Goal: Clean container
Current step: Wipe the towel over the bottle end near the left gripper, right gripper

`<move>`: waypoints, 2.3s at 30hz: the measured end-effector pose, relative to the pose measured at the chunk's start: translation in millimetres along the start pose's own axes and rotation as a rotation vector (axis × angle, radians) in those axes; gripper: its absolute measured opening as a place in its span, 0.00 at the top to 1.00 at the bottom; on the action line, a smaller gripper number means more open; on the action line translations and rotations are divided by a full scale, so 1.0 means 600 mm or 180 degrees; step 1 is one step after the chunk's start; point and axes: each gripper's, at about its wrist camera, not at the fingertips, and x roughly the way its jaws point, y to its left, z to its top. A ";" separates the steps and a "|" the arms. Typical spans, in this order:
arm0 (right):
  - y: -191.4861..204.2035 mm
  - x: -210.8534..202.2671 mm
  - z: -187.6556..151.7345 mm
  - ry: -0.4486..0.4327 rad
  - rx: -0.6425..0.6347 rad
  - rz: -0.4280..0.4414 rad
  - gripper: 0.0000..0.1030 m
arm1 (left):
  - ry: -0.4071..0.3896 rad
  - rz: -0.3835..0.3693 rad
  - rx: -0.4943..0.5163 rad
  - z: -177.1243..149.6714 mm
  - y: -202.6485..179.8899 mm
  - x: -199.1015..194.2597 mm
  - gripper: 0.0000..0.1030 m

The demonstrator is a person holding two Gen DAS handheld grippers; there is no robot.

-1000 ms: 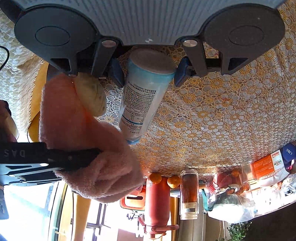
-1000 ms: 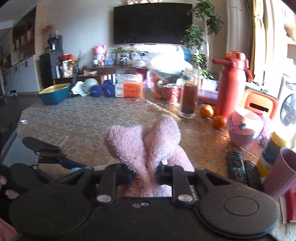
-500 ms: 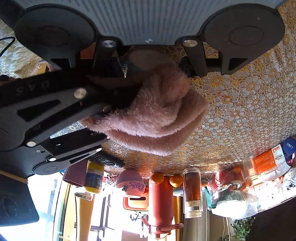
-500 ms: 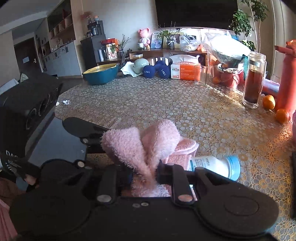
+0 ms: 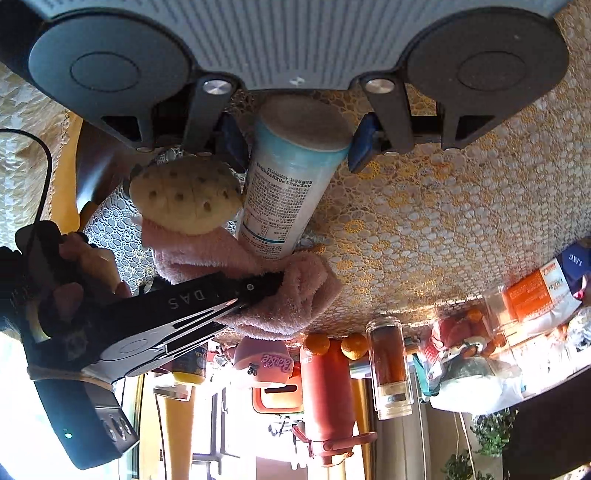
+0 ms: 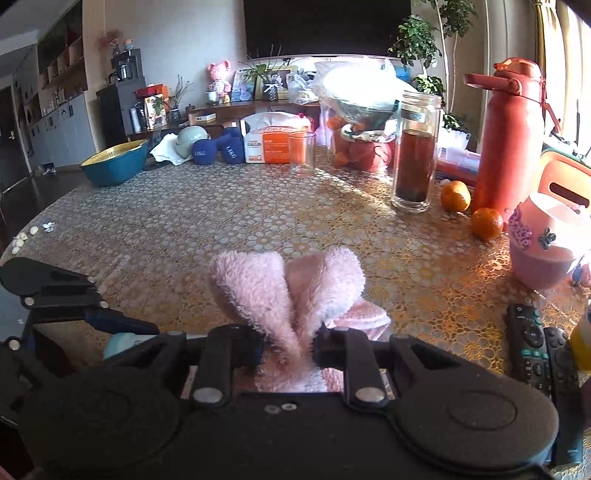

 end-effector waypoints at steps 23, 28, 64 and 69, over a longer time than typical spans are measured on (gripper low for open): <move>0.019 -0.050 0.024 -0.0327 -0.0123 -0.0123 0.81 | 0.0039 0.0203 -0.0371 -0.008 0.071 0.003 0.43; 0.093 -0.042 0.040 -0.0334 -0.0485 0.0410 0.81 | 0.0028 0.0228 -0.0359 -0.010 0.070 0.003 0.43; 0.005 0.068 0.048 0.0125 -0.0135 0.0201 0.80 | -0.0026 0.0246 -0.0256 -0.012 0.059 0.000 0.43; -0.009 0.061 0.036 0.0109 -0.0003 0.0158 0.80 | 0.0001 0.0040 -0.0539 -0.013 0.076 -0.002 0.44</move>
